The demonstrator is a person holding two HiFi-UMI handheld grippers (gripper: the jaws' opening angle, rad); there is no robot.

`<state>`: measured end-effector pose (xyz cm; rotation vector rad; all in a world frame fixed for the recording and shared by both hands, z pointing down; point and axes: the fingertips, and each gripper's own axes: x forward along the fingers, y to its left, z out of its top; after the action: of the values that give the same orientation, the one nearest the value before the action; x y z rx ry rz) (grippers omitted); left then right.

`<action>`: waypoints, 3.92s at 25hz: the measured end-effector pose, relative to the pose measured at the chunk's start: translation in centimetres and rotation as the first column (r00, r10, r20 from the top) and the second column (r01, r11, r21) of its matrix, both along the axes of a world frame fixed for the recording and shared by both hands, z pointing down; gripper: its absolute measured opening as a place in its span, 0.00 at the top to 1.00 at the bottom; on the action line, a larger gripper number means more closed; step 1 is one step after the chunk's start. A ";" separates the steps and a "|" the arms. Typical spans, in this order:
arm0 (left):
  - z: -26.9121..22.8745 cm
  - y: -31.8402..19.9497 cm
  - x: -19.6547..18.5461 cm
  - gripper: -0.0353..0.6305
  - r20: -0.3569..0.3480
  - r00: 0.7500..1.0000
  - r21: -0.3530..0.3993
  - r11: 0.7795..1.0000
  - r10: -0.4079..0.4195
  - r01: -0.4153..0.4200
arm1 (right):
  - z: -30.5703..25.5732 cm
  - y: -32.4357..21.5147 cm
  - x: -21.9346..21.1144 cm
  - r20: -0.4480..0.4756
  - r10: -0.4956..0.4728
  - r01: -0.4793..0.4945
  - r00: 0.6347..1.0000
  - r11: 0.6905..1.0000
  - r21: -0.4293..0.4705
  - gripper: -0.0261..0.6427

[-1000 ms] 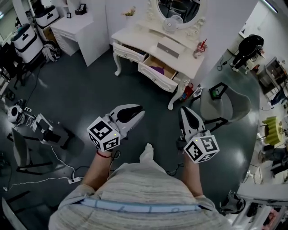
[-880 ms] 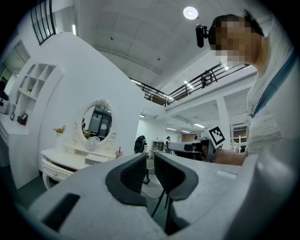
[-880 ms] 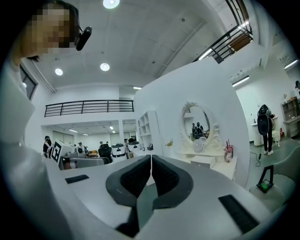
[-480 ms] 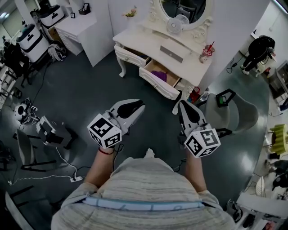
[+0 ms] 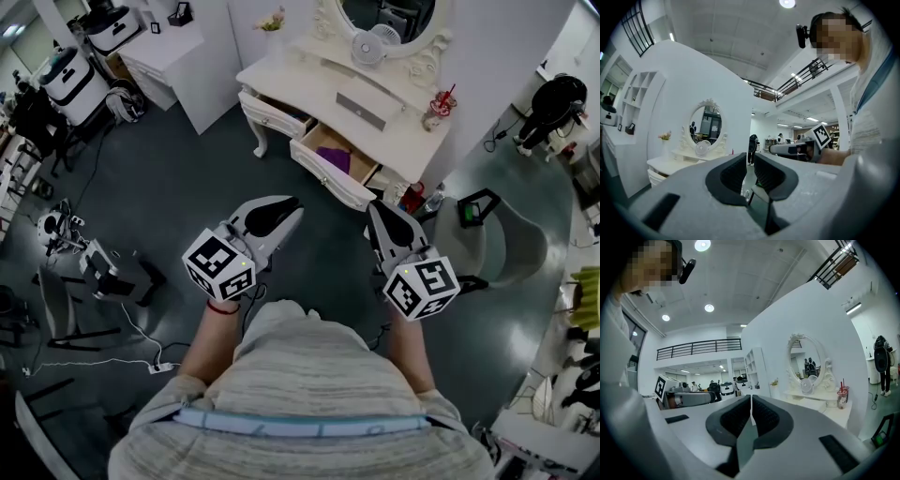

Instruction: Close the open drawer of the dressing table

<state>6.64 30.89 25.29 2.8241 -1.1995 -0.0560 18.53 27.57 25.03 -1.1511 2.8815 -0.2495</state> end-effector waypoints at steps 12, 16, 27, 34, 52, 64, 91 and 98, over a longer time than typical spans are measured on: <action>-0.1 -7.3 -2.1 0.85 -0.007 1.000 0.020 1.000 -0.003 0.003 | 0.3 -7.1 -2.3 -0.008 -0.016 0.016 1.000 1.000 0.003 0.94; 0.4 -11.2 -3.4 0.85 -0.027 0.999 0.025 0.999 0.021 -0.020 | 1.2 -10.7 -3.9 -0.018 -0.012 0.012 1.000 1.000 -0.013 0.94; 1.1 -23.3 -10.3 0.85 -0.027 0.998 -0.003 0.998 0.057 -0.057 | 1.7 -22.7 -10.4 -0.022 0.028 -0.029 0.999 0.999 -0.044 0.94; 1.8 -29.4 -14.8 0.86 -0.035 0.996 -0.016 0.997 0.077 -0.078 | 2.1 -28.5 -13.8 -0.015 0.066 -0.066 0.998 0.996 -0.056 0.94; 4.3 -36.6 -15.1 0.86 0.012 0.998 -0.063 0.996 0.066 -0.065 | 3.1 -35.3 -14.8 -0.056 0.028 -0.034 0.998 0.995 -0.092 0.94; 8.6 -41.0 -16.7 0.86 0.127 0.992 -0.112 0.993 -0.009 0.024 | 6.3 -37.3 -15.3 -0.079 -0.026 0.014 0.997 0.988 -0.156 0.94; 22.9 -48.3 -24.0 0.76 0.280 0.954 -0.331 0.922 -0.106 0.200 | 12.9 -39.9 -17.5 -0.168 -0.045 -0.002 0.985 0.963 -0.270 0.94; 27.5 -50.2 -25.6 0.76 0.318 0.942 -0.398 0.887 -0.106 0.235 | 13.8 -41.3 -18.4 -0.169 -0.056 0.005 0.984 0.958 -0.286 0.94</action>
<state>-18.95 -19.32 52.83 2.3832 -1.3176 0.5628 0.17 -13.70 38.82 -1.2250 3.0959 -0.6127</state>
